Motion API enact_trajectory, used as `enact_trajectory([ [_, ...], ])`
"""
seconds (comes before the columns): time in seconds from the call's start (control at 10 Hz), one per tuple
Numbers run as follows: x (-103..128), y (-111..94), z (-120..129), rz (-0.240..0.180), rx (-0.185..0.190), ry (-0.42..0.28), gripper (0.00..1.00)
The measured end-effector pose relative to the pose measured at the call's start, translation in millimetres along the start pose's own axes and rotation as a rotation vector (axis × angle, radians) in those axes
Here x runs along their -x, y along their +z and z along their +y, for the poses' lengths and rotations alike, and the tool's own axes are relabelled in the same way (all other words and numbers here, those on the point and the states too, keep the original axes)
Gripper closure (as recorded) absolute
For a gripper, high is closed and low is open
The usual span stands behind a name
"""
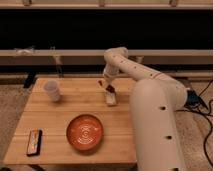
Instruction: Place the pepper on the white sponge
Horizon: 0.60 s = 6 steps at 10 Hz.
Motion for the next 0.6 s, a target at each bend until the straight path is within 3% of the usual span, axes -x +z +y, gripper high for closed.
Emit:
enact_trajectory([
  [0.6, 16, 13, -24, -0.039, -0.002, -0.053, 0.94],
])
